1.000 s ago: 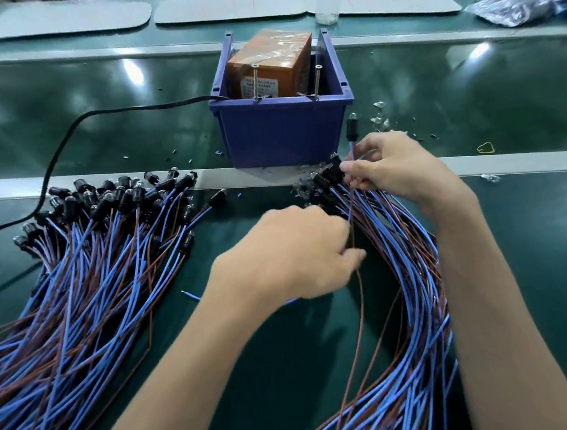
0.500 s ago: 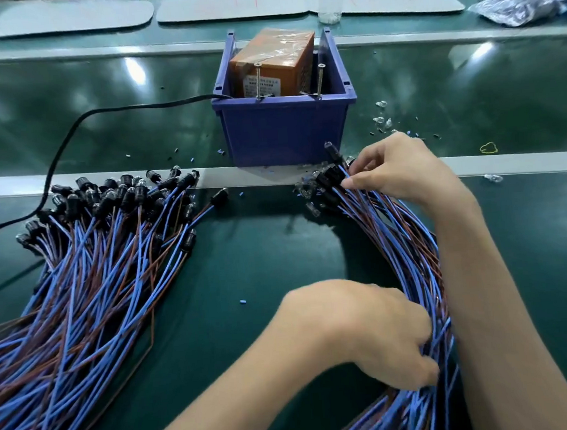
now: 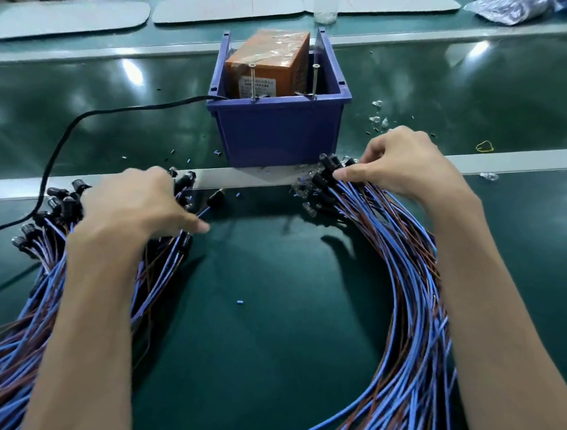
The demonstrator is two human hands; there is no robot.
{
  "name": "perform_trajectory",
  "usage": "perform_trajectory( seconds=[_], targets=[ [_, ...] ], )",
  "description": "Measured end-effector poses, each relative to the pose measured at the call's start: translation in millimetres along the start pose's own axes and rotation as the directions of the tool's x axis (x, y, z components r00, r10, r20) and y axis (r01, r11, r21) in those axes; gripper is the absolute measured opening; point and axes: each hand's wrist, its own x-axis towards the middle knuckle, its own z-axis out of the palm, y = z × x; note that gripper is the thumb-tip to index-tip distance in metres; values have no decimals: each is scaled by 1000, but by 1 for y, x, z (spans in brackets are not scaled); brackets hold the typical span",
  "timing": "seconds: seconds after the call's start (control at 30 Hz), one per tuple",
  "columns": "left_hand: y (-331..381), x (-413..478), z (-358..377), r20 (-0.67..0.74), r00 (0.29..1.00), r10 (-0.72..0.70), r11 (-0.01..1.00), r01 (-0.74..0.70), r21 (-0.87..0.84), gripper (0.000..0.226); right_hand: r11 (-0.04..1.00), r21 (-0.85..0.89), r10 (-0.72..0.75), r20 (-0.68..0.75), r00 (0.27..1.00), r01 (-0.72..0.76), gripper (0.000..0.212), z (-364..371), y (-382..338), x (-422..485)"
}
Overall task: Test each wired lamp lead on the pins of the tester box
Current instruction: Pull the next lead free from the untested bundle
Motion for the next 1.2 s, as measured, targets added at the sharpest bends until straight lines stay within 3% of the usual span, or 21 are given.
perform_trajectory(
  seconds=[0.13, 0.27, 0.4, 0.53, 0.6, 0.67, 0.73, 0.77, 0.83, 0.97, 1.07, 1.2],
  targets=[
    [-1, 3, 7, 98, 995, 1, 1000, 0, -5, 28, 998, 56, -31, 27, 999, 30, 37, 5, -3, 1],
    [2, 4, 7, 67, 994, 82, 997, -82, -12, 14, 986, 121, -121, 38, 992, 115, 36, 9, -9, -1],
    [21, -5, 3, -190, 969, 159, 963, -195, -189, 6, 929, 331, -222, 145, 964, 164, 34, 15, -26, -6],
    [53, -23, 1, -455, 871, 187, 773, -416, -480, 7, 868, 480, -334, 372, 866, 129, 36, 25, -42, -18],
    [66, -31, 4, -522, 834, 178, 700, -480, -529, 10, 824, 560, -351, 379, 856, 89, 36, 27, -46, -20],
    [74, -33, 7, -565, 813, 138, 657, -502, -562, 10, 740, 670, -342, 300, 891, 59, 31, 25, -48, -20],
    [79, -38, 7, -534, 841, 91, 546, -490, -679, 19, 647, 760, -301, 193, 934, 52, 27, 20, -48, -19],
    [82, -41, 6, -476, 875, 89, 442, -463, -768, 23, 611, 790, -268, 146, 952, 50, 27, 18, -48, -18],
    [92, -49, 4, -318, 930, 184, 260, -358, -897, 18, 548, 835, -204, 89, 975, 39, 26, 15, -48, -17],
    [113, -64, 5, -13, 919, 395, 83, -50, -995, 22, 445, 895, -146, 64, 987, 8, 22, 10, -48, -14],
    [119, -68, 6, 61, 911, 408, 48, 45, -998, 31, 465, 884, -244, 83, 966, 41, 13, 10, -44, -14],
    [118, -66, 10, -5, 945, 327, 13, -10, -1000, 23, 511, 848, -353, 59, 934, 140, 7, 14, -39, -14]
  ],
)
